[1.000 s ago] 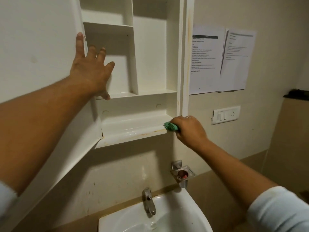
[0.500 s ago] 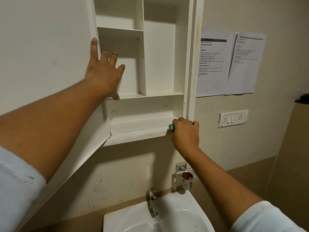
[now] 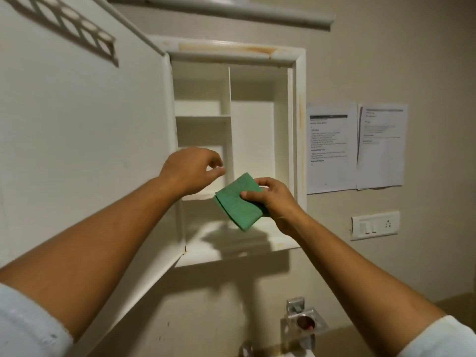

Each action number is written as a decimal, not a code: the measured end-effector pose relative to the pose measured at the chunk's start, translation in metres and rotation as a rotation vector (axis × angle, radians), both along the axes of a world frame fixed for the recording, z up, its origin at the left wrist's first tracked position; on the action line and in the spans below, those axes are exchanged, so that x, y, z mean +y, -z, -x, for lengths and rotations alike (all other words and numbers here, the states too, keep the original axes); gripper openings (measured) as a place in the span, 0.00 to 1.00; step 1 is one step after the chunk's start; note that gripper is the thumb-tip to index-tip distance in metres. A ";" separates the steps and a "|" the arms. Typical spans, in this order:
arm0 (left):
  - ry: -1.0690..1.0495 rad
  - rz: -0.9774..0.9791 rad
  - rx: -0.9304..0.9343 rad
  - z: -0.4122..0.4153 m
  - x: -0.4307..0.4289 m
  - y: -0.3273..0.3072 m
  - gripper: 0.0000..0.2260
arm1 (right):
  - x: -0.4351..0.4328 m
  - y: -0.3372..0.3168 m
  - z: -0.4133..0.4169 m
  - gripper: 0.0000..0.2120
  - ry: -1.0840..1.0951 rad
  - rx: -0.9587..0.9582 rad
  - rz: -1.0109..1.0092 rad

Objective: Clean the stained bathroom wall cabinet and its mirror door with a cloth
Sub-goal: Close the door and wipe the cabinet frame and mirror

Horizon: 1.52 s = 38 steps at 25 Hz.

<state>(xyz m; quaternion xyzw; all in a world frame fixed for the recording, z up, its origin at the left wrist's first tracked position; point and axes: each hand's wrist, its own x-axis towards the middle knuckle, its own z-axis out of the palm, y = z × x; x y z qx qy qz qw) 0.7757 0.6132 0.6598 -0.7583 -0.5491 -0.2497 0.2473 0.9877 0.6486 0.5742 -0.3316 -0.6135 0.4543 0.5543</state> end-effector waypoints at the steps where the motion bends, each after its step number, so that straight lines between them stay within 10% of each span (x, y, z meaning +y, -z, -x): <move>1: 0.136 0.100 -0.130 -0.006 -0.005 -0.009 0.16 | 0.000 -0.015 -0.002 0.17 0.010 -0.005 -0.047; 6: 0.400 0.391 -0.535 -0.029 -0.008 -0.040 0.26 | -0.003 -0.070 -0.010 0.15 0.013 -0.054 -0.217; 13: 0.568 0.350 -1.090 -0.039 0.002 -0.075 0.09 | -0.005 -0.092 0.001 0.24 -0.342 0.569 -0.257; 18: 0.539 0.338 -0.925 -0.052 0.003 -0.101 0.10 | 0.000 -0.143 0.024 0.21 -0.152 0.785 -0.280; 24: -0.006 -0.405 -0.291 -0.014 -0.013 -0.217 0.16 | 0.030 -0.192 0.032 0.17 0.826 -0.070 -1.079; 38: -0.371 -0.160 0.023 0.013 -0.015 -0.263 0.09 | 0.078 -0.233 0.123 0.17 1.288 -0.731 -1.525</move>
